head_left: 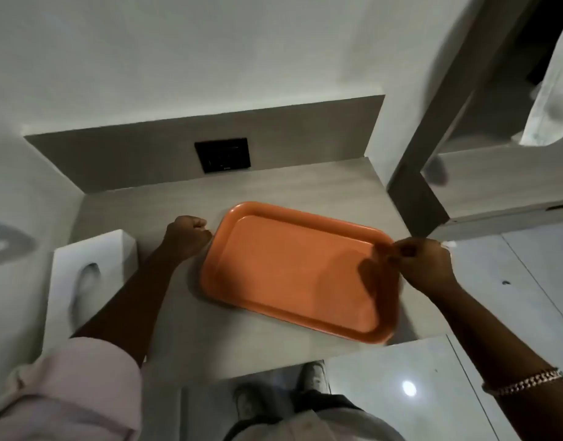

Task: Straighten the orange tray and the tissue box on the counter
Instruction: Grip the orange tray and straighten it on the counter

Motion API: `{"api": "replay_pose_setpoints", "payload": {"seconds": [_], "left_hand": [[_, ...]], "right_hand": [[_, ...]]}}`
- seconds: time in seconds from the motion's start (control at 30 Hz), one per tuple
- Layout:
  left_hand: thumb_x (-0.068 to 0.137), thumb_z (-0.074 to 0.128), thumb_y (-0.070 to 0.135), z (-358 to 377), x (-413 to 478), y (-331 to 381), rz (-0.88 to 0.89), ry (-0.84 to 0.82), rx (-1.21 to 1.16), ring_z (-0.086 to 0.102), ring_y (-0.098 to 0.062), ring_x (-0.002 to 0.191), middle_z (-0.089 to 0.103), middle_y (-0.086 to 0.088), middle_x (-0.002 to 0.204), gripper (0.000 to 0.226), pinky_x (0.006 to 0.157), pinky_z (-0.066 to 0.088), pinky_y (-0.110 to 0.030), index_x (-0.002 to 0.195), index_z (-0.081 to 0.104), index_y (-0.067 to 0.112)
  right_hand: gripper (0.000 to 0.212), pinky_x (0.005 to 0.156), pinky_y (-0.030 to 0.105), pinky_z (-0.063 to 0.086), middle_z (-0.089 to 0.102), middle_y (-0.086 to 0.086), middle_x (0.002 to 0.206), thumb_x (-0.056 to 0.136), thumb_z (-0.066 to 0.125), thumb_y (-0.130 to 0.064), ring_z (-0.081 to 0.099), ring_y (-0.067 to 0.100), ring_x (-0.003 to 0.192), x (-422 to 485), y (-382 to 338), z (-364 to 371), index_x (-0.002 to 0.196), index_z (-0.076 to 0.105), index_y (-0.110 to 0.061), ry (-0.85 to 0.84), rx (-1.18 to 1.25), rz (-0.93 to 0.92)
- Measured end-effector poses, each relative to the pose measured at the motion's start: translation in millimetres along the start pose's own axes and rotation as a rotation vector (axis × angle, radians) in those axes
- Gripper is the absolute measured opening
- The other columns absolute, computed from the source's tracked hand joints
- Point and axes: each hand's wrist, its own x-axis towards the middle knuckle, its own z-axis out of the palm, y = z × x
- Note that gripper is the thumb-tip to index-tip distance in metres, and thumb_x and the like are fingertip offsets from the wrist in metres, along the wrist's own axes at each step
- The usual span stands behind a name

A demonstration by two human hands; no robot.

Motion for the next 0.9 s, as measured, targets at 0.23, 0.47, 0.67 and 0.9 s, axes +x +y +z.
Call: {"api": "replay_pose_setpoints", "payload": {"seconds": [0.23,0.47,0.67,0.9], "left_hand": [[0.075,0.066,-0.001,5.7,3.2,-8.5,-0.110,-0.047,-0.163,0.065,-0.025,0.059,0.070,-0.015,0.066,0.020,0.054,0.056,-0.026,0.062,0.073,0.012],[0.073,0.070,-0.003,7.7,1.3,-15.9,-0.081,-0.069,-0.204,0.065,-0.028,0.067,0.070,-0.010,0.067,0.009,0.079,0.058,-0.045,0.072,0.076,0.003],[0.071,0.071,-0.006,-4.6,0.4,-24.3,-0.106,-0.022,-0.277,0.071,-0.041,0.082,0.074,-0.026,0.083,0.007,0.084,0.058,-0.055,0.075,0.075,-0.002],[0.076,0.069,-0.010,-16.5,2.7,-33.8,-0.170,0.054,-0.360,0.063,-0.026,0.054,0.067,-0.006,0.049,0.006,0.056,0.059,-0.030,0.075,0.072,-0.005]], "right_hand": [[0.011,0.082,0.037,0.055,0.073,0.015,0.069,0.076,0.069,-0.002,0.071,0.033,0.077,-15.4,8.4,4.3,0.068,0.075,-0.007,-0.018,0.117,0.341],[0.005,0.083,0.048,0.059,0.073,0.021,0.075,0.076,0.070,0.001,0.071,0.039,0.078,-19.6,13.4,12.0,0.074,0.075,0.001,-0.018,0.210,0.442],[0.008,0.079,0.046,0.059,0.069,0.013,0.069,0.080,0.069,0.003,0.067,0.025,0.067,13.0,-3.7,1.3,0.076,0.072,-0.004,-0.047,0.173,0.376],[0.008,0.078,0.048,0.062,0.073,0.018,0.072,0.076,0.073,0.000,0.072,0.028,0.069,68.6,-42.7,2.1,0.072,0.073,-0.007,-0.088,0.122,0.278]]}}
